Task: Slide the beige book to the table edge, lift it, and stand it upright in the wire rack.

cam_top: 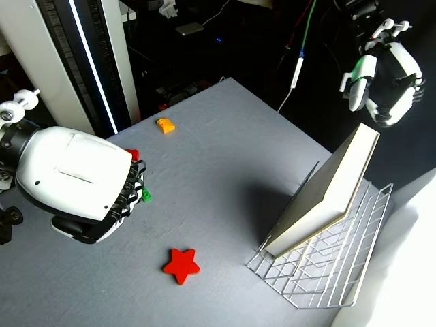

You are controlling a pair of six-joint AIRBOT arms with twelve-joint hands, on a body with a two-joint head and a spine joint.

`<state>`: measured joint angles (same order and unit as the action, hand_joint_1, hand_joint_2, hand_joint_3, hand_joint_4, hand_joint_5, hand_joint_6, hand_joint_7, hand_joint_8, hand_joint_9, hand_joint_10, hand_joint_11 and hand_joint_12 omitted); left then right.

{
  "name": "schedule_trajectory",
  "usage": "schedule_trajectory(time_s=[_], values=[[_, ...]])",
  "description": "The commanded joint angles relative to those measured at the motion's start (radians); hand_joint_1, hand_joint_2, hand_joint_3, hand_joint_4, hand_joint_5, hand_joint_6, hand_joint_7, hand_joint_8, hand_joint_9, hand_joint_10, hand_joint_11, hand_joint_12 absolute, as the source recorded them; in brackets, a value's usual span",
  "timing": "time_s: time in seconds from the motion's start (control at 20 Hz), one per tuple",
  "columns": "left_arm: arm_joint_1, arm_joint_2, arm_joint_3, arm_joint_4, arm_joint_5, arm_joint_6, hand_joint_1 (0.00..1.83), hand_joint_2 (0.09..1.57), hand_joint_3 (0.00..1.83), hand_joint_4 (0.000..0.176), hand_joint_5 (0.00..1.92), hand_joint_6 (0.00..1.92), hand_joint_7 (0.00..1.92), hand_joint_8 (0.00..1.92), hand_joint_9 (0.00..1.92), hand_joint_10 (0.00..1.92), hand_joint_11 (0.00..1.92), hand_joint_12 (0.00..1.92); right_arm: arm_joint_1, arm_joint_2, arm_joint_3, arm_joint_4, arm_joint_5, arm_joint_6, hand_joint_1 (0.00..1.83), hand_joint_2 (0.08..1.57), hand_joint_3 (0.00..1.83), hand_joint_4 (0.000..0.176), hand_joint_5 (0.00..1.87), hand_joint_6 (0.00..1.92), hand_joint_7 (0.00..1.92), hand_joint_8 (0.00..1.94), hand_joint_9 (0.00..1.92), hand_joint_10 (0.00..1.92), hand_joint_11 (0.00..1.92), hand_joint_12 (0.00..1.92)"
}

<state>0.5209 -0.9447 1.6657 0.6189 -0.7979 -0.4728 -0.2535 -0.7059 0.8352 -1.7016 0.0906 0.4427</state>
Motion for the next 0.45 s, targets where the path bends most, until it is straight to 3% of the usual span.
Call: schedule_trajectory(time_s=[0.0,0.05,0.1,0.25,0.3,0.4], values=[[-0.016,0.021,0.002,-0.038,-0.07,-0.011,0.73,1.29,0.0,0.011,1.37,1.92,1.43,1.92,1.44,1.92,1.47,1.92,0.016,0.002,-0.002,0.009,-0.008,0.0,0.62,1.36,0.0,0.002,1.27,1.92,1.44,1.94,1.58,1.92,1.72,1.92],[-0.019,0.025,0.001,-0.013,-0.066,-0.014,0.73,1.3,0.0,0.013,1.38,1.92,1.43,1.92,1.45,1.92,1.48,1.92,0.018,-0.002,-0.002,0.009,-0.006,0.002,0.62,1.36,0.0,0.052,1.28,1.92,1.44,1.94,1.58,1.92,1.72,1.92],[-0.018,0.029,0.001,0.001,-0.064,-0.02,0.73,1.3,0.0,0.016,1.37,1.92,1.44,1.92,1.44,1.92,1.46,1.92,0.023,-0.007,-0.002,0.009,0.003,0.002,0.62,1.37,0.0,0.071,1.27,1.92,1.43,1.94,1.56,1.92,1.7,1.92],[-0.012,0.045,0.003,0.057,-0.064,-0.044,0.74,1.31,0.0,0.019,1.35,1.92,1.43,1.92,1.43,1.92,1.42,1.92,0.048,-0.024,-0.002,0.009,0.049,-0.024,0.65,1.37,0.0,0.106,1.24,1.92,1.38,1.94,1.52,1.92,1.66,1.92],[-0.012,0.053,0.0,0.08,-0.06,-0.047,0.74,1.31,0.01,0.019,1.35,1.92,1.43,1.92,1.43,1.92,1.42,1.92,0.056,-0.031,-0.002,0.009,0.066,-0.03,0.67,1.36,0.0,0.162,1.23,1.92,1.37,1.94,1.51,1.92,1.65,1.92],[-0.014,0.063,-0.004,0.127,-0.055,-0.046,0.75,1.3,0.0,0.016,1.33,1.92,1.4,1.92,1.39,1.92,1.38,1.92,0.068,-0.039,-0.002,0.009,0.087,-0.033,0.67,1.37,0.0,0.175,1.22,1.92,1.34,1.94,1.48,1.92,1.63,1.92]])
